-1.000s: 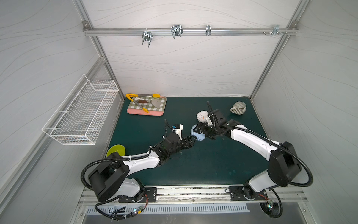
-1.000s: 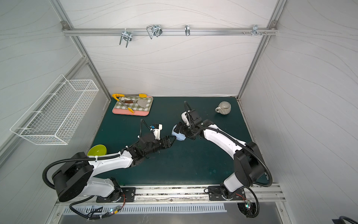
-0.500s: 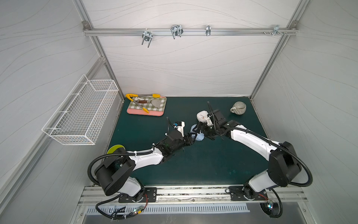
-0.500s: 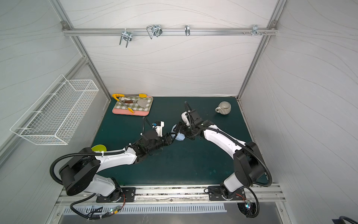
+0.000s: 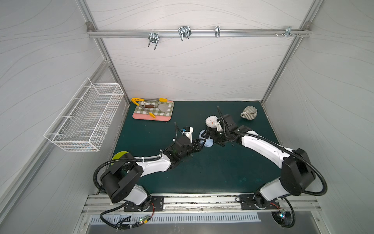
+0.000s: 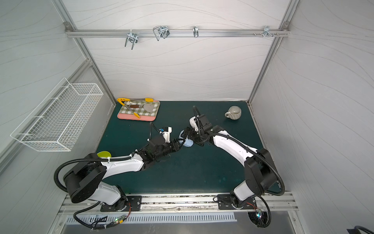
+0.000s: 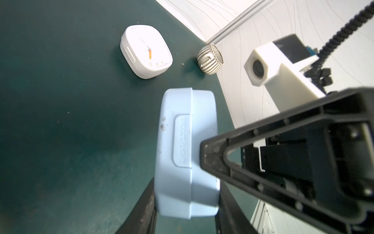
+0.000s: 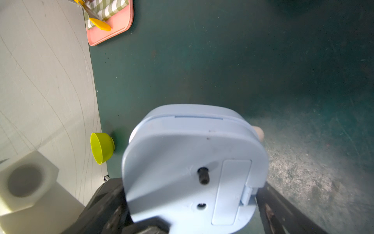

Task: Insert the battery into the alarm
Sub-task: Adjust the alarm at the center of the board.

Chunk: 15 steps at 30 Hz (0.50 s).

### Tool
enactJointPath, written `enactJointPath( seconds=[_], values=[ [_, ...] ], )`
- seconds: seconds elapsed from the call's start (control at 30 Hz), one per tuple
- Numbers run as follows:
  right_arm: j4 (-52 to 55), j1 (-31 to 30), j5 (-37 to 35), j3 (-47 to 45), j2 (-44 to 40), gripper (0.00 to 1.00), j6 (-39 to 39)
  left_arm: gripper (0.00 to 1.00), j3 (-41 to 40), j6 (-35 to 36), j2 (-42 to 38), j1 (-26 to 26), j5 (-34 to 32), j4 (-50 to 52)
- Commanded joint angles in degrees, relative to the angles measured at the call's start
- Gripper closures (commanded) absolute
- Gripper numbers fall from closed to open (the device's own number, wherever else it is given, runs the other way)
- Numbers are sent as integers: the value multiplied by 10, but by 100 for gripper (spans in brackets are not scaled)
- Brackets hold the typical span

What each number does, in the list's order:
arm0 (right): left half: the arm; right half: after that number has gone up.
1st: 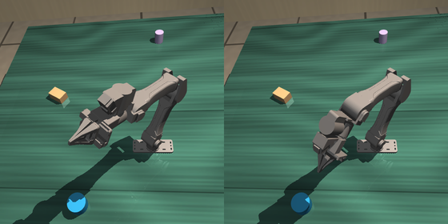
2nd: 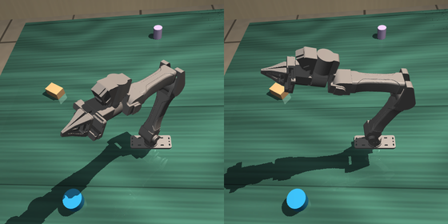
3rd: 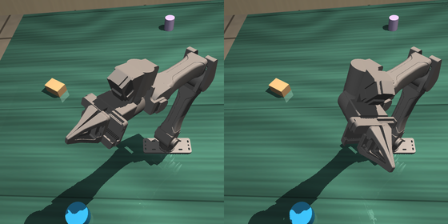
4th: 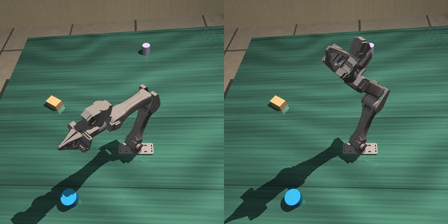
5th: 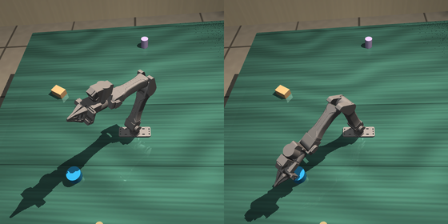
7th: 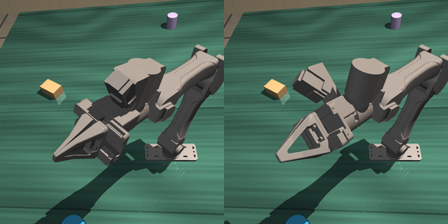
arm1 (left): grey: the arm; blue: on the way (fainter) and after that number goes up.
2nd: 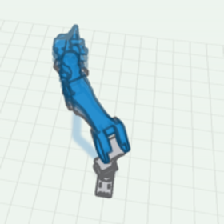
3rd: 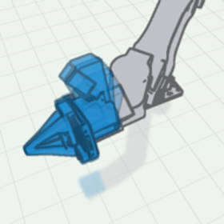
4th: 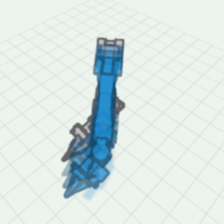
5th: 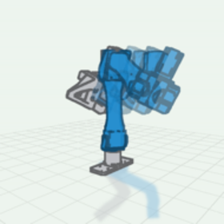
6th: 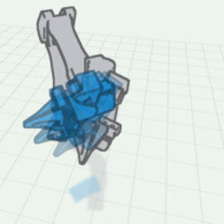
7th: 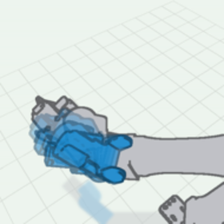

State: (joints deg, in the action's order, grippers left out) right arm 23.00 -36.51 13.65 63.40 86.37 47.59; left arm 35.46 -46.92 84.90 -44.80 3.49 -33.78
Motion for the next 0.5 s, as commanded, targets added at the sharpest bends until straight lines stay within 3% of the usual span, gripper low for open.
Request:
enactJointPath(
  seconds=[0.0,0.17,0.3,0.47],
  values=[
    [16,1,-23,6,-29,1,-12,77,28,82,-21,-2,-2,-11],
    [58,28,-35,7,-66,1,-27,75,33,311,-43,-2,-52,6],
    [95,64,-18,9,-112,1,-42,73,26,529,-25,-2,-86,-76],
    [81,152,145,-11,-145,1,5,72,42,786,16,-2,-78,-133]
  ],
)
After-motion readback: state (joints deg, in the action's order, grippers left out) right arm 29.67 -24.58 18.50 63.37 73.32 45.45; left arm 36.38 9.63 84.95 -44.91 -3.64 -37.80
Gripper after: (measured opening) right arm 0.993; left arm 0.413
